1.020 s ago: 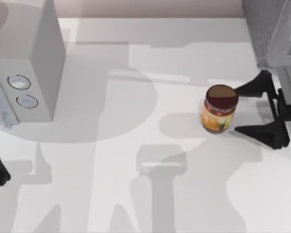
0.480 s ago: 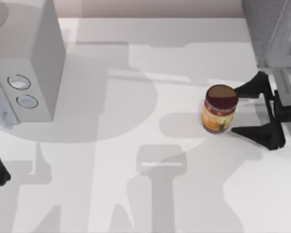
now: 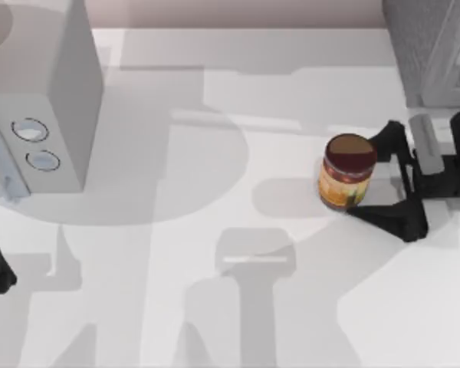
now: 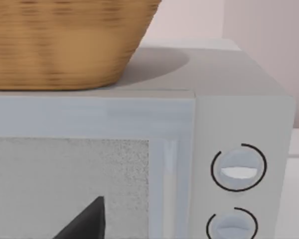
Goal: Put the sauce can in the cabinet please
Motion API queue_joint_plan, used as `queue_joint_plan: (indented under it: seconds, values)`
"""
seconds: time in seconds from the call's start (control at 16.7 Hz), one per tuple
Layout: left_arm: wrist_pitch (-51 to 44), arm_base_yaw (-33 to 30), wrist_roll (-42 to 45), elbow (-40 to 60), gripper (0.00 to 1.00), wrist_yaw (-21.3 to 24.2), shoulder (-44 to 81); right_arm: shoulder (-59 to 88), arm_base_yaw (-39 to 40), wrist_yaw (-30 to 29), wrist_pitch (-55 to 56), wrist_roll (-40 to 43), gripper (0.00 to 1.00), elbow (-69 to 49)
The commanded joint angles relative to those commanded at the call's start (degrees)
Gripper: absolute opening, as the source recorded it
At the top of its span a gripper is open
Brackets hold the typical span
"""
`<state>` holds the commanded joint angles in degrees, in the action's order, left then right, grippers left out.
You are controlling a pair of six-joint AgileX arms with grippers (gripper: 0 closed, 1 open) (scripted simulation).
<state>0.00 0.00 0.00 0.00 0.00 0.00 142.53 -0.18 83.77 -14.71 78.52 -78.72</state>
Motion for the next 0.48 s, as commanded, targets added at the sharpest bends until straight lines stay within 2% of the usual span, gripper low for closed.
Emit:
queue_joint_plan:
  seconds: [0.3,0.48]
  values:
    - [0.0,0.0,0.0,0.0,1.0,0.0,0.0,-2.21,2.41,-0.93,26.91,-21.62,1.0,7.59]
    - [0.0,0.0,0.0,0.0,1.0,0.0,0.0,-3.99,3.74,-1.71,37.8,-31.25,1.0,10.81]
